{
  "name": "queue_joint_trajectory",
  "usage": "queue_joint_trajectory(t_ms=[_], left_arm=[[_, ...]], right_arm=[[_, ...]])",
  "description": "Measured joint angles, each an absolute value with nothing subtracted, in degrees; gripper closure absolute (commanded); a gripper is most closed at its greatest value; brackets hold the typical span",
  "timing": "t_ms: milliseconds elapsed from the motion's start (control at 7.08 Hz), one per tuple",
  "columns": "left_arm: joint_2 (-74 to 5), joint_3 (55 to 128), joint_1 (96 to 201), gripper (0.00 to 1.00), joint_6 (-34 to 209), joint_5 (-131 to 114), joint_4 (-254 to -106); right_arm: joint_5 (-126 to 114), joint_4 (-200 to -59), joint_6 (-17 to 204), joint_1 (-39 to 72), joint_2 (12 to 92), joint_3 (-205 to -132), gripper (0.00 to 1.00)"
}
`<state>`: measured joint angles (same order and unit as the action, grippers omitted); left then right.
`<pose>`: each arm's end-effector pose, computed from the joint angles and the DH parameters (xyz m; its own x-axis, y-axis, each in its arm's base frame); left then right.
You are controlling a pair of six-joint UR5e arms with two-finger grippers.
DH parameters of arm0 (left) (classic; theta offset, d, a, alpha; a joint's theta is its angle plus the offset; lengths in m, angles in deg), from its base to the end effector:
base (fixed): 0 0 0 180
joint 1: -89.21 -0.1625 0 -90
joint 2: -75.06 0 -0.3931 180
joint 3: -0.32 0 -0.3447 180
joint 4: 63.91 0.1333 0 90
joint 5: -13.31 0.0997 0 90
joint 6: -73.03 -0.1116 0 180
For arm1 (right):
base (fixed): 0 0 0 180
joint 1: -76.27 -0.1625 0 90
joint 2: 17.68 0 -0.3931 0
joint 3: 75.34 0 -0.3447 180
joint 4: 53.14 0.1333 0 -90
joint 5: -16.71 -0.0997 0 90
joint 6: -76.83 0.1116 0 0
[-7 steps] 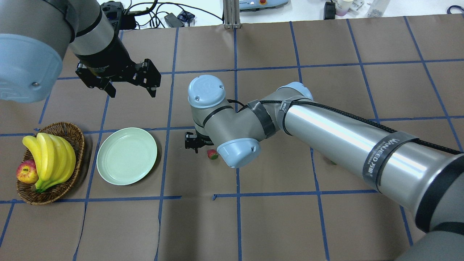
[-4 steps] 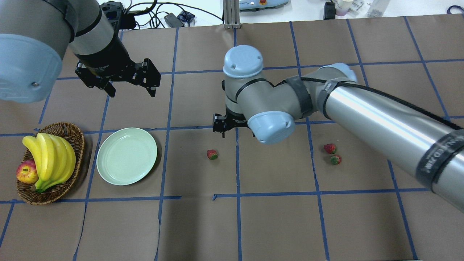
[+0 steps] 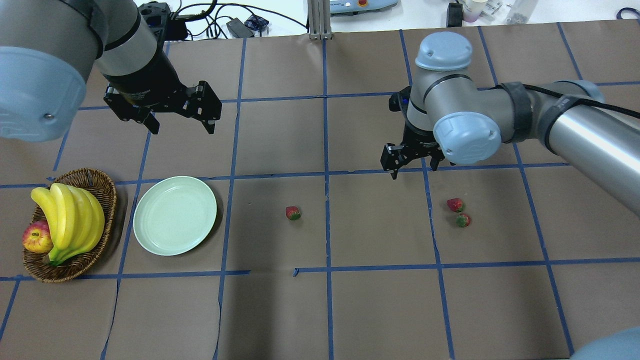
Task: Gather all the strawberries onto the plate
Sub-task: 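Return the right gripper to the remaining strawberries and grasp one, then lift the second strawberry with the right gripper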
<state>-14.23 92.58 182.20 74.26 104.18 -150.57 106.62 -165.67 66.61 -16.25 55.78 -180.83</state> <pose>-0.1545 -0.4354 0.4378 -0.9994 0.0302 -0.0145 0.0307 0.9990 -0.0316 0.1546 -0.4777 0.2300 -0.9755 -0.2178 -0.0308 -0.2199 0.9619 0.1622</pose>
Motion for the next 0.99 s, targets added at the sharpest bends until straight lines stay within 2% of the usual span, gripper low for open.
queue_joint_trajectory(t_ms=[565, 848, 989], left_arm=[[-14.39, 92.63, 182.2, 0.0, 74.34, 104.18, -150.57], [-14.41, 92.63, 182.2, 0.0, 74.35, 104.18, -150.57], [-14.39, 92.62, 182.2, 0.0, 74.35, 104.18, -150.57]], right_arm=[[106.67, -175.22, 51.11, -7.28, 55.79, -191.99, 0.0], [106.7, -178.99, 50.64, -7.0, 55.66, -194.29, 0.32], [106.73, -179.43, 50.47, -6.98, 55.58, -194.6, 0.52]])
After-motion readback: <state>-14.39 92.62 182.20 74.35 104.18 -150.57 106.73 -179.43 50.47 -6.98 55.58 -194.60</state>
